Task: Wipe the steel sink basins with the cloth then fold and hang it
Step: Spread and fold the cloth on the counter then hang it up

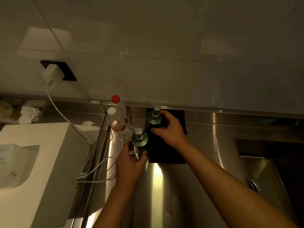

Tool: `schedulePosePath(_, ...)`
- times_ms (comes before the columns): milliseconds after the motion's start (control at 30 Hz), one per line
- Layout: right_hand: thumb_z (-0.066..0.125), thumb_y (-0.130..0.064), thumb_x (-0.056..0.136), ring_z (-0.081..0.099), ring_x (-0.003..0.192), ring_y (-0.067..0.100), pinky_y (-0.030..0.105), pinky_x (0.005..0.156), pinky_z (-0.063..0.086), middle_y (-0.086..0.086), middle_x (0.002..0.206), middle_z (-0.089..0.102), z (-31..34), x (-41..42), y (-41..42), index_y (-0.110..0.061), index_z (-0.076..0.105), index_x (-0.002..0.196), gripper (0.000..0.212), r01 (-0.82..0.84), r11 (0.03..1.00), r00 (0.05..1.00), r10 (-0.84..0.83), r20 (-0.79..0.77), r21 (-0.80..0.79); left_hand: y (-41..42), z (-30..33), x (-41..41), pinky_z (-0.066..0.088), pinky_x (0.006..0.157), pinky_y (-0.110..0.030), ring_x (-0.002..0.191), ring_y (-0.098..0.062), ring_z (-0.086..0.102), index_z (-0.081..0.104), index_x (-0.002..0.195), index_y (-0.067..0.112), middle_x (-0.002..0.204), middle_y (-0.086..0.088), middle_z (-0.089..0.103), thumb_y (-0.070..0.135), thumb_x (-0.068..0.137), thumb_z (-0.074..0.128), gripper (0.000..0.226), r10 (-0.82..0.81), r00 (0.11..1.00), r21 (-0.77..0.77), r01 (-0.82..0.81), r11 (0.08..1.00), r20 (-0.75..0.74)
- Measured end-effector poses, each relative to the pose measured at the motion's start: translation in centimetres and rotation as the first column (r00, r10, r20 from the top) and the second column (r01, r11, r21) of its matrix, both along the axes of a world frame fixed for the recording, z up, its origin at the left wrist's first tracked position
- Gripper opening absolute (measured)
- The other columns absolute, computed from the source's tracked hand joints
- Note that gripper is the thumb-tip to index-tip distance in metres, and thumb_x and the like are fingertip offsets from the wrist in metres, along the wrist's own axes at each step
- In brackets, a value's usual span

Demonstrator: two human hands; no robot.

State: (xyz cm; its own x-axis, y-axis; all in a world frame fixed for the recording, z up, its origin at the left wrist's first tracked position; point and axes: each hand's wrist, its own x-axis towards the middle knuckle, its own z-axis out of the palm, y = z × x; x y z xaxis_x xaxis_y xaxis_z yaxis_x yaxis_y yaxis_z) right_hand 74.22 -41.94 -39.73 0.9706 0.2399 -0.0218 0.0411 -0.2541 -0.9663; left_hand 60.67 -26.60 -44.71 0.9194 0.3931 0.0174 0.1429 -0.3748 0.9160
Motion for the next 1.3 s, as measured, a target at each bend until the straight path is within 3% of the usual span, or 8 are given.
schedulePosePath(133,0.086,-0.006,0.069,0.066,0.108,-0.004,0.021,0.091,0.056,-0.027,0.11,0.069,0.7,0.6,-2.3,-0.046,0.06,0.113,0.066,0.093,0.996,0.994,-0.094,0.06,0.013,-0.9,1.0,1.4,0.05,0.081,-0.009,0.111,0.009,0.061,0.053,0.132,0.04,0.119,0.025,0.065,0.027,0.085,0.083,0.057,-0.014,1.0,-0.014,0.014,1.0,0.019)
schedulePosePath(467,0.088,0.0,0.069,0.06,0.098,-0.015,0.007,0.083,0.048,-0.015,0.111,0.065,1.6,1.1,-12.0,-0.018,0.059,0.122,0.062,0.322,0.946,0.945,-0.318,0.072,-0.047,-7.3,2.7,7.7,0.058,0.086,-0.043,0.106,-0.015,0.067,0.053,0.124,0.034,0.116,0.007,0.067,0.046,0.077,0.079,0.055,-0.155,0.987,0.019,0.155,0.988,0.039)
schedulePosePath(533,0.088,-0.001,0.069,0.057,0.098,-0.019,0.002,0.082,0.044,-0.018,0.111,0.063,1.7,1.1,-13.6,-0.015,0.059,0.122,0.062,0.337,0.939,0.94,-0.33,0.089,-0.073,-8.9,2.8,9.0,0.058,0.081,-0.039,0.102,-0.014,0.067,0.051,0.119,0.036,0.113,0.007,0.066,0.047,0.076,0.079,0.052,-0.178,0.984,0.022,0.178,0.984,0.023)
schedulePosePath(667,0.086,-0.001,0.071,0.056,0.101,-0.017,-0.001,0.082,0.043,-0.025,0.112,0.06,1.9,1.7,-16.1,-0.024,0.058,0.122,0.062,0.332,0.938,0.943,-0.325,0.077,-0.105,-11.9,2.9,11.3,0.046,0.068,-0.006,0.092,0.006,0.067,0.049,0.109,0.04,0.101,0.019,0.069,0.042,0.077,0.081,0.046,-0.208,0.978,-0.024,0.208,0.978,0.015)
schedulePosePath(900,0.081,0.003,0.073,0.058,0.112,-0.001,0.013,0.09,0.051,-0.009,0.121,0.064,1.1,4.0,-19.1,-0.018,0.058,0.132,0.066,0.304,0.947,0.953,-0.302,0.037,-0.102,-15.4,2.2,14.8,0.043,0.076,0.003,0.098,0.024,0.058,0.045,0.122,0.041,0.107,0.03,0.061,0.029,0.078,0.084,0.06,-0.203,0.979,-0.105,0.204,0.973,0.015)
schedulePosePath(1000,0.076,0.01,0.072,0.061,0.118,0.011,0.026,0.095,0.053,-0.001,0.123,0.066,0.7,5.3,-20.0,-0.014,0.059,0.132,0.067,0.283,0.954,0.959,-0.281,0.033,-0.094,-16.7,1.9,16.5,0.042,0.086,0.002,0.105,0.026,0.053,0.052,0.137,0.032,0.117,0.026,0.061,0.025,0.081,0.084,0.065,-0.247,0.969,-0.094,0.247,0.964,0.017)
schedulePosePath(1100,0.075,0.013,0.072,0.061,0.12,0.014,0.03,0.097,0.052,0.0,0.124,0.067,0.3,6.3,-21.0,-0.017,0.06,0.131,0.067,0.271,0.958,0.963,-0.27,0.016,-0.096,-18.0,1.4,18.1,0.045,0.089,-0.008,0.101,0.018,0.058,0.062,0.13,0.026,0.113,0.017,0.066,0.023,0.084,0.083,0.052,-0.259,0.965,-0.047,0.26,0.964,0.033)
schedulePosePath(1300,0.076,0.013,0.074,0.06,0.104,-0.014,0.007,0.089,0.048,-0.004,0.118,0.068,-0.4,8.0,-22.3,-0.012,0.061,0.129,0.062,0.245,0.963,0.969,-0.248,-0.013,-0.115,-19.4,0.6,20.4,0.046,0.095,-0.02,0.118,-0.009,0.06,0.059,0.137,0.017,0.128,0.004,0.067,0.019,0.081,0.086,0.061,-0.252,0.967,-0.009,0.253,0.967,0.025)
